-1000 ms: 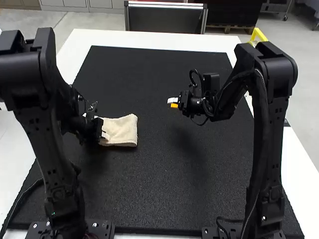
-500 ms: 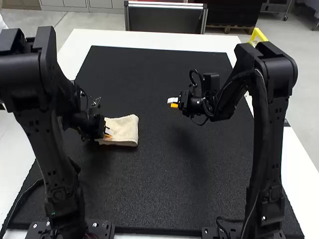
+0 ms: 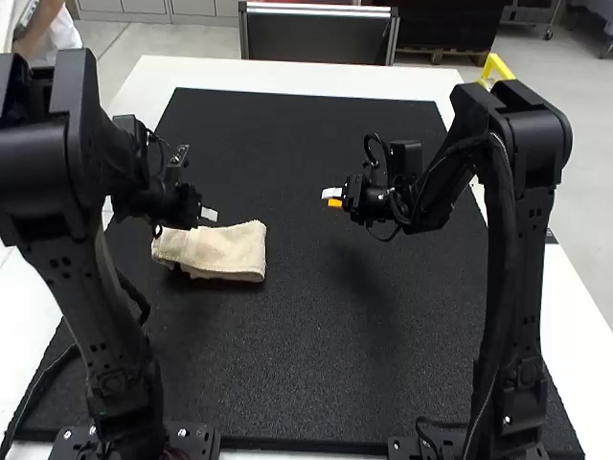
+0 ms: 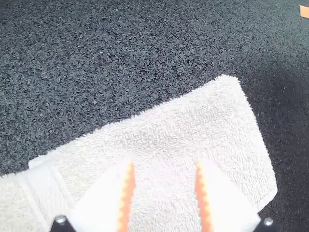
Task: Fold the towel.
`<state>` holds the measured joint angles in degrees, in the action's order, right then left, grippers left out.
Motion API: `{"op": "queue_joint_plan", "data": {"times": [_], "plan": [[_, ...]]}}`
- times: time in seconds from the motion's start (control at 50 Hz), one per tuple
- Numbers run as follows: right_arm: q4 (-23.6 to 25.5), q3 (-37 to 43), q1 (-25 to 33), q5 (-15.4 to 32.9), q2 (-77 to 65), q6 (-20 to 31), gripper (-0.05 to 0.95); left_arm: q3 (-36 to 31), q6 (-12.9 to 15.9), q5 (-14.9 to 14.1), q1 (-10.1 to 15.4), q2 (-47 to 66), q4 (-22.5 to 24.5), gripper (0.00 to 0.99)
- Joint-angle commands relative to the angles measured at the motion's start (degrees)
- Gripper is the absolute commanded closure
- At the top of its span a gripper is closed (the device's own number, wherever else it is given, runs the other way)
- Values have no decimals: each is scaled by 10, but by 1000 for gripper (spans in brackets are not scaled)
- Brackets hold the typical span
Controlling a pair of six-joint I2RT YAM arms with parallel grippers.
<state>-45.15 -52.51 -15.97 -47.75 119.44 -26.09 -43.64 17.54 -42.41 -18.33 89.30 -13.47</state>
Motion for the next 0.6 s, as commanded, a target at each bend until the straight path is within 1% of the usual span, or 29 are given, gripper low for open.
{"op": "queue_joint_plan", "data": {"times": [0.0,0.04,0.08,0.16,0.2,0.24,0.34,0.48,0.58], "plan": [[-5,4,6,-1,8,9,479,4,-8,-8,-13,-4,9,670],[-5,4,7,-1,9,9,479,9,-8,-7,-14,-4,13,703],[-5,3,7,-1,8,9,479,14,-8,-7,-14,-3,20,800],[-5,3,8,-1,9,9,479,24,-9,-7,-19,-1,38,877],[-5,3,8,-1,9,9,479,28,-9,-6,-24,2,39,938],[-5,3,8,-1,9,9,479,29,-9,-6,-28,4,37,969],[-6,3,8,0,9,9,479,35,-5,-6,-28,10,27,970],[-5,2,8,-1,10,9,479,39,-6,-6,-31,17,33,970],[-6,1,8,-1,10,9,479,40,-3,-6,-40,26,35,970]]}}
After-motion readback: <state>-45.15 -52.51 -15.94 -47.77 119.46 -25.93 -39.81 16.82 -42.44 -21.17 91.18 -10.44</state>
